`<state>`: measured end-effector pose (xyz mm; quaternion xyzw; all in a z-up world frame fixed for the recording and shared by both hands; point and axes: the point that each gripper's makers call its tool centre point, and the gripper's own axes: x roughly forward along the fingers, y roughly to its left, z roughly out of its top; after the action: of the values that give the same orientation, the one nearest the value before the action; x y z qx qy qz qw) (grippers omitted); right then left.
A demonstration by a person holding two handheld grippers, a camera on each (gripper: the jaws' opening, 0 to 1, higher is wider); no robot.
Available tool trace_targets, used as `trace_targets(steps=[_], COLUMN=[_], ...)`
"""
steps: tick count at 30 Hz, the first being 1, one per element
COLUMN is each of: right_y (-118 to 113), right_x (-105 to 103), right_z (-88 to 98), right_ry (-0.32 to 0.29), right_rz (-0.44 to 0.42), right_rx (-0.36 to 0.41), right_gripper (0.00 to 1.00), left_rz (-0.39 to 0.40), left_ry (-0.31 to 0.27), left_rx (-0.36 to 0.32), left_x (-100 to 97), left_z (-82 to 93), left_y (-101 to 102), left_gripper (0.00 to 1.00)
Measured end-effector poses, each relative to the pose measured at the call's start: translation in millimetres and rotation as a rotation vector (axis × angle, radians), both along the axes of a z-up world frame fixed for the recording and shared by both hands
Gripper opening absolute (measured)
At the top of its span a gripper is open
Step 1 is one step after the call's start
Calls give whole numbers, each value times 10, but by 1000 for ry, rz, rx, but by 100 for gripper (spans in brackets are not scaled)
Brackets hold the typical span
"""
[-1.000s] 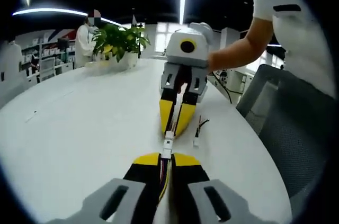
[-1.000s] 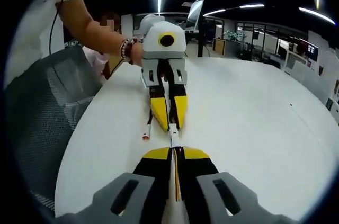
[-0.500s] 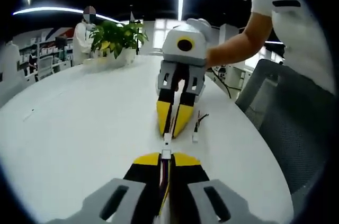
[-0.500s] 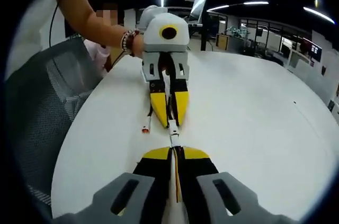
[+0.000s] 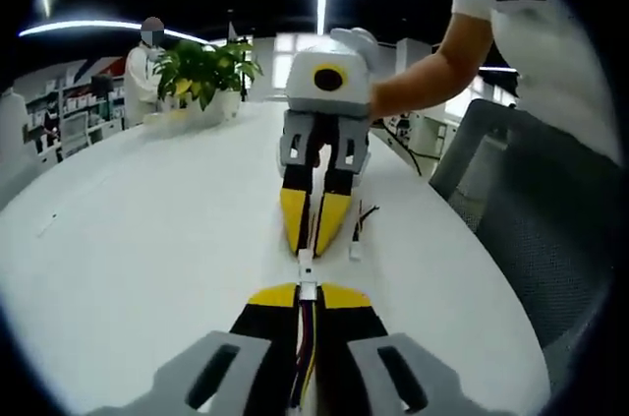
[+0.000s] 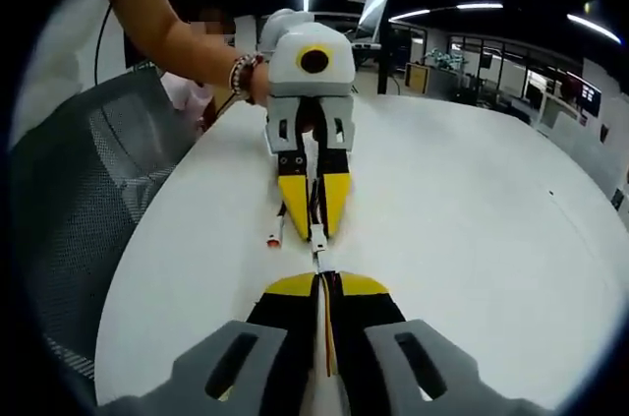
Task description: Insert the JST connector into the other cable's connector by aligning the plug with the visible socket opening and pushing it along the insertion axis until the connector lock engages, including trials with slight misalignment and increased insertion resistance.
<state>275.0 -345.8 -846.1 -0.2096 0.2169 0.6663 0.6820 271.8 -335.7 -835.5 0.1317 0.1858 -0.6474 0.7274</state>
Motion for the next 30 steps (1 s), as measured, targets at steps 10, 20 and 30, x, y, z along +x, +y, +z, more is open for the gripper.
trace_targets(steps=[10, 20, 30], right_y=[35, 17, 34], right_x=[-35, -24, -39], right_z=[16, -4, 1], right_ry=[-1, 4, 8], right_rz=[-1, -3, 0], right_rx=[-5, -6, -3], right_gripper=[4, 4, 4], left_rz=[9, 10, 4], left_ry=[4, 6, 0], left_rx=[1, 4, 9], left_x=[18, 23, 26], left_z=[-11, -16, -10], left_y=[21, 21, 26], left_gripper=[0, 0, 0])
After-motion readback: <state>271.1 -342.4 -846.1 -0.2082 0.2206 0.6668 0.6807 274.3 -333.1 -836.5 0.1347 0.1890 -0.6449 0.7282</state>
